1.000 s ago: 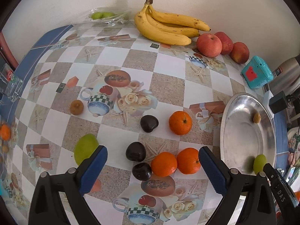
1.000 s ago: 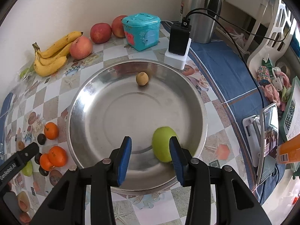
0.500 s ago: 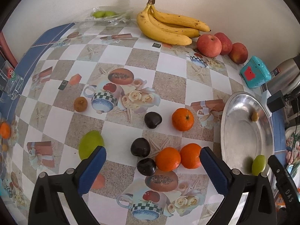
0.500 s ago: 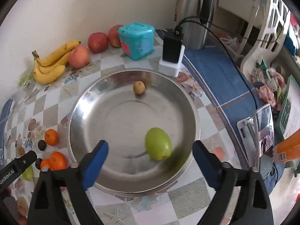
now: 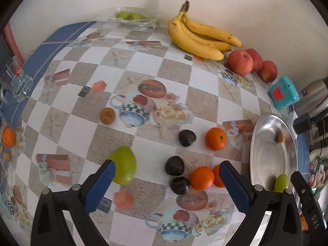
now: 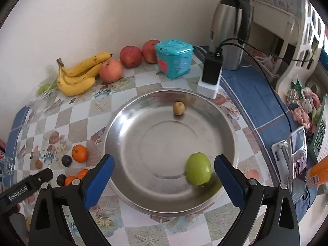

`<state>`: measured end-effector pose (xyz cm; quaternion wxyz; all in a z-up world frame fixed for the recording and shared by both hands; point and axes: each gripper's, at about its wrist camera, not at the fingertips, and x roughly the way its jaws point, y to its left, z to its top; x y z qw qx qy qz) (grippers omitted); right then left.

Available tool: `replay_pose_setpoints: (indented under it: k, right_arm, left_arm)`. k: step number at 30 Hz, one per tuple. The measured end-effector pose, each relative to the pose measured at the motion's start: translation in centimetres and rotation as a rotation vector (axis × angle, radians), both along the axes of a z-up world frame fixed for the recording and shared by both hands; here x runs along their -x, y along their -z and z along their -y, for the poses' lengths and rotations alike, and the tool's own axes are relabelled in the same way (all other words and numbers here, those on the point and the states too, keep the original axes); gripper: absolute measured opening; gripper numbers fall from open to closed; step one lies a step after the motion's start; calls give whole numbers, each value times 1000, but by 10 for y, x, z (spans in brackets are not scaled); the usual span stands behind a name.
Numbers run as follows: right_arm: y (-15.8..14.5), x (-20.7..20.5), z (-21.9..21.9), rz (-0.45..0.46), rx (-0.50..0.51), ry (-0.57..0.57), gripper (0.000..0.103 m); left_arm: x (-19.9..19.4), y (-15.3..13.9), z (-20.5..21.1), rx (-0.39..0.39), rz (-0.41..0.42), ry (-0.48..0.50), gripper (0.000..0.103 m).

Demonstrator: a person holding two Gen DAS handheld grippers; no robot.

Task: Organize fruits
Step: 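Move both tools back over the remaining fruit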

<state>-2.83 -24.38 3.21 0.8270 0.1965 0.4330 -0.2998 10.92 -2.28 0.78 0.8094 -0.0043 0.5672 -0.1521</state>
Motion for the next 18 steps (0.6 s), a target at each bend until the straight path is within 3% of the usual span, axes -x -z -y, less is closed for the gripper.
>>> replay_pose_setpoints:
  k: [18]
  right_arm:
    - [16,-55,-66,39,-102,-146,98]
  left_arm:
    - [-29,2,-69,50,-19,-144,103]
